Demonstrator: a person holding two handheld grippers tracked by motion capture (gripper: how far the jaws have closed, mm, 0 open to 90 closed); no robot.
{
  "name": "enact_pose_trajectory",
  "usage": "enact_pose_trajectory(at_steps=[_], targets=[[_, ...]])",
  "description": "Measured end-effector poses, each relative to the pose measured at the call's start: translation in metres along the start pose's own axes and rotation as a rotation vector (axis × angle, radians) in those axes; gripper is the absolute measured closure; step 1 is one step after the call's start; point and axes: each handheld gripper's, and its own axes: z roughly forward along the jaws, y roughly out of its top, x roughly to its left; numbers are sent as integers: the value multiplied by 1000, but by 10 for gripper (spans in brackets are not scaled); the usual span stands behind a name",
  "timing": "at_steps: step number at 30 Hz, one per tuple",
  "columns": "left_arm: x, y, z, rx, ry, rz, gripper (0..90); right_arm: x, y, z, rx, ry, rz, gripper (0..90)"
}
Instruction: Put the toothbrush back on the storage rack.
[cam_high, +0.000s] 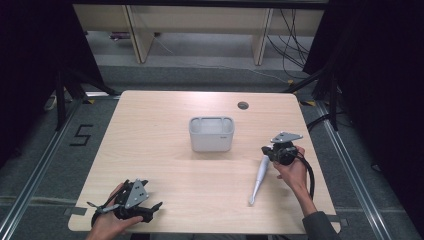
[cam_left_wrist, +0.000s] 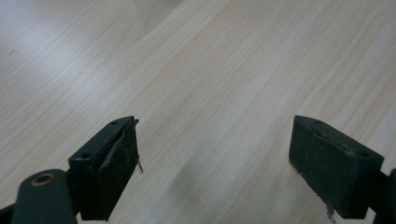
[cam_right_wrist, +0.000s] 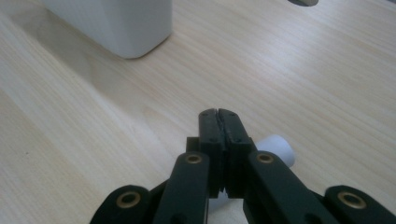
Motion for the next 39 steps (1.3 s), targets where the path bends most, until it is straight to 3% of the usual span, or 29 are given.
enact_pose_trajectory(at_steps=[7, 14, 19, 20, 24, 29, 35, 39], targets=[[0, 0, 0, 2, -2, 7, 153, -5, 2, 11, 53, -12, -11, 892], [0, 0, 0, -6, 1, -4, 153, -11, 0, 15, 67, -21, -3, 892], [-1, 0, -1, 1, -10, -1, 153, -12, -1, 14, 90, -14, 13, 892], [0, 0, -1, 2, -8, 4, 153, -14, -2, 14, 88, -18, -9, 892], [0, 0, -1, 3, -10, 6, 152, -14, -4, 14, 92, -21, -10, 892], [0, 0, -1, -2, -9, -4, 152, -14, -7, 11, 109, -13, 6, 892], [-1, 0, 0, -9, 4, -15, 152, -18, -13, 4, 111, -21, -12, 892], [1, 0, -2, -4, -8, -8, 153, -17, -16, 0, 137, -19, 10, 891]])
